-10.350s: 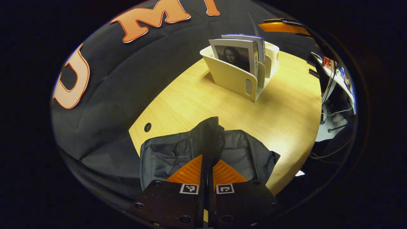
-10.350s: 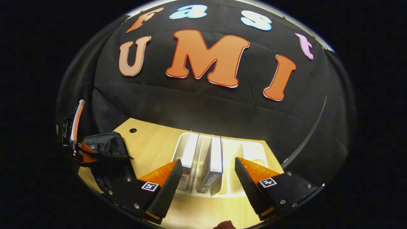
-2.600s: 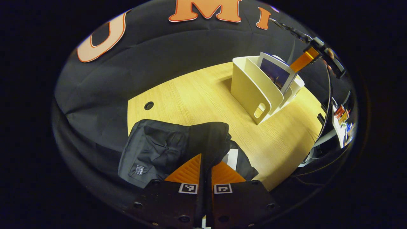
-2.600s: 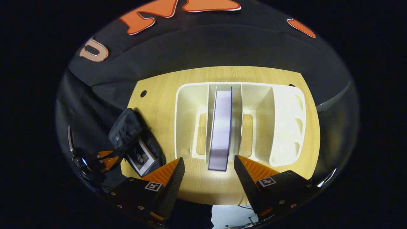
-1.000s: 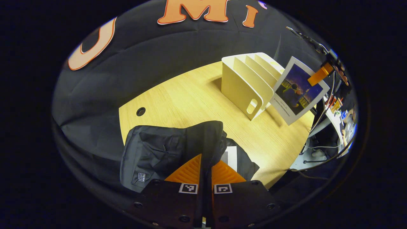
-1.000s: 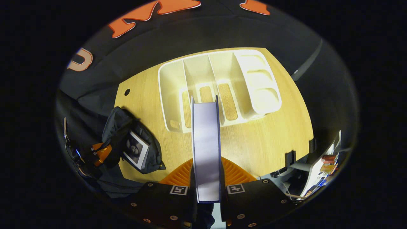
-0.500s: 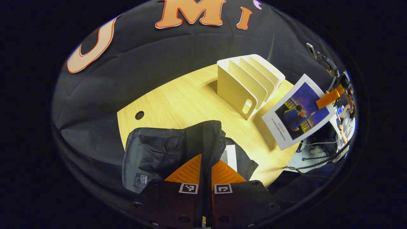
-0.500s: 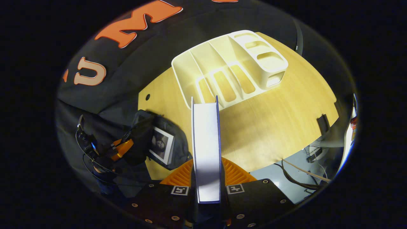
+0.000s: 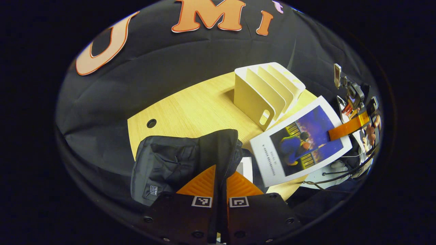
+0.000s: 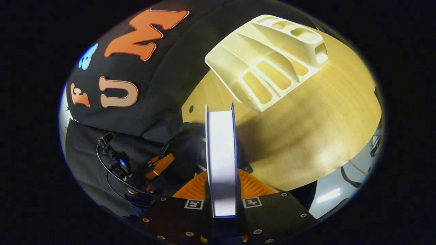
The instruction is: Open the schoolbag, grab two books from the bookshelf and put them into the schoolbag.
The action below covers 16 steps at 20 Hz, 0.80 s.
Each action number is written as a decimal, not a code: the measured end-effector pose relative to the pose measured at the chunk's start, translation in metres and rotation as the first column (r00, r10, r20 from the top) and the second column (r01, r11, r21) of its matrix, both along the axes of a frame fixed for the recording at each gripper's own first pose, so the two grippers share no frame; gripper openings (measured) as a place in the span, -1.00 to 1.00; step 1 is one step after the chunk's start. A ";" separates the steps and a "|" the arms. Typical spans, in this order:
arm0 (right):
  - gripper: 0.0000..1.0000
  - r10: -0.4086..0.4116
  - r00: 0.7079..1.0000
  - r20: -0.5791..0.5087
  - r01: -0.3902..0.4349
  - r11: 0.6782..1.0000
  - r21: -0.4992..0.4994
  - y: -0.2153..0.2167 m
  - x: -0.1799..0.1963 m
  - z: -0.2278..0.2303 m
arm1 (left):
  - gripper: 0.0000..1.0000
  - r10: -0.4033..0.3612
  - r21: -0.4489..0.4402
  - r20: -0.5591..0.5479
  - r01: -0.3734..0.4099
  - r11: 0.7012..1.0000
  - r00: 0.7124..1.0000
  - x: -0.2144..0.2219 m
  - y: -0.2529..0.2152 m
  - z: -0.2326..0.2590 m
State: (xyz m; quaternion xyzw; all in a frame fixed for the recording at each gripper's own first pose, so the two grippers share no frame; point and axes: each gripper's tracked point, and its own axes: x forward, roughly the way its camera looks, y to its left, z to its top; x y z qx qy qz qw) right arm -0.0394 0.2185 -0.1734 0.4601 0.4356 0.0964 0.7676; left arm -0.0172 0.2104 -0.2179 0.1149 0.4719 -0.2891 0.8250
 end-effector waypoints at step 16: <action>-0.47 0.025 0.998 0.062 -0.035 0.984 0.174 0.131 0.061 -0.035 | -0.91 0.054 -0.017 -0.005 -0.054 0.998 0.999 -0.004 -0.014 0.001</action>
